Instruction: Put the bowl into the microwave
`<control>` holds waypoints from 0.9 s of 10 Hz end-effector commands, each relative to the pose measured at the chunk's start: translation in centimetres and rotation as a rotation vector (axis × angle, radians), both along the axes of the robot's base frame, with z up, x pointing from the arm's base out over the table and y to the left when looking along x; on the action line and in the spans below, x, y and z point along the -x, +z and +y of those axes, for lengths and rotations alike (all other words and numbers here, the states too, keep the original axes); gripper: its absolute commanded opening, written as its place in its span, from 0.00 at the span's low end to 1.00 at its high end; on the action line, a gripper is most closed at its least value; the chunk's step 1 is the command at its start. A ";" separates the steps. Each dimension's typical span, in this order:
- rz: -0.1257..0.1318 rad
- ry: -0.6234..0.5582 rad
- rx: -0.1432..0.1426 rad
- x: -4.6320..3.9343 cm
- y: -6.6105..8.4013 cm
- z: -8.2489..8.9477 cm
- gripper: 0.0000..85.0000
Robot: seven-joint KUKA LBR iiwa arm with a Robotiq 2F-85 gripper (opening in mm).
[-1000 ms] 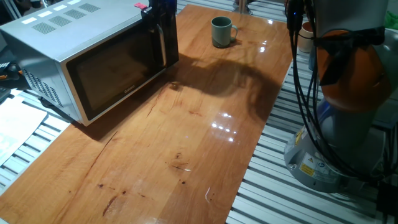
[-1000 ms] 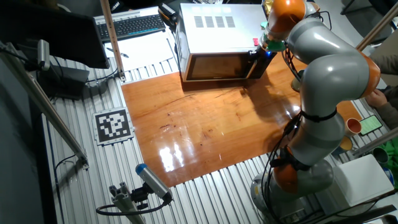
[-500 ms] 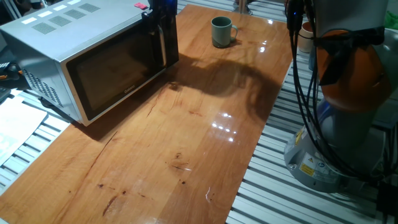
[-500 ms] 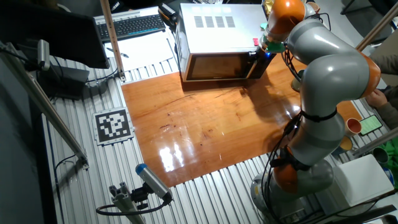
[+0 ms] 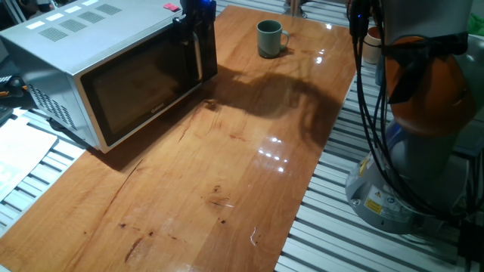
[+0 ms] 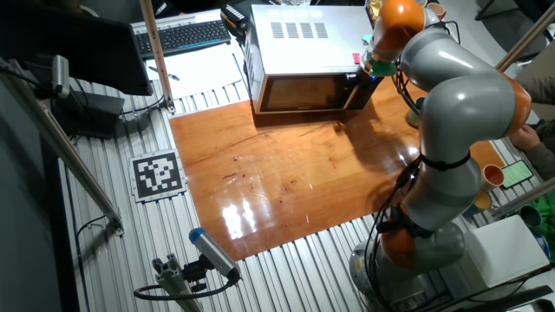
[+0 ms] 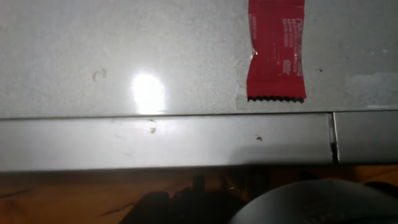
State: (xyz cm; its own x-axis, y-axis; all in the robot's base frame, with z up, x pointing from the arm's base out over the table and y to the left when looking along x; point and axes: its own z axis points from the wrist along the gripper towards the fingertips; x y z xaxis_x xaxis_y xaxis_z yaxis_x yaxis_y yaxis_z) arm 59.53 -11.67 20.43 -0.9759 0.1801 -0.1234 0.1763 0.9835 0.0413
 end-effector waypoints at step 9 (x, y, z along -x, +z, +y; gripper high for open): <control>-0.011 0.010 0.004 0.09 -0.4 0.1 0.60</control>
State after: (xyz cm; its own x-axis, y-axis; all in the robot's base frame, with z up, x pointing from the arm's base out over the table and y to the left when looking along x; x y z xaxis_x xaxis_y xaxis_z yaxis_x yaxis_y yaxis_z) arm 59.44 -11.53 20.04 -0.9764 0.1686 -0.1346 0.1649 0.9856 0.0386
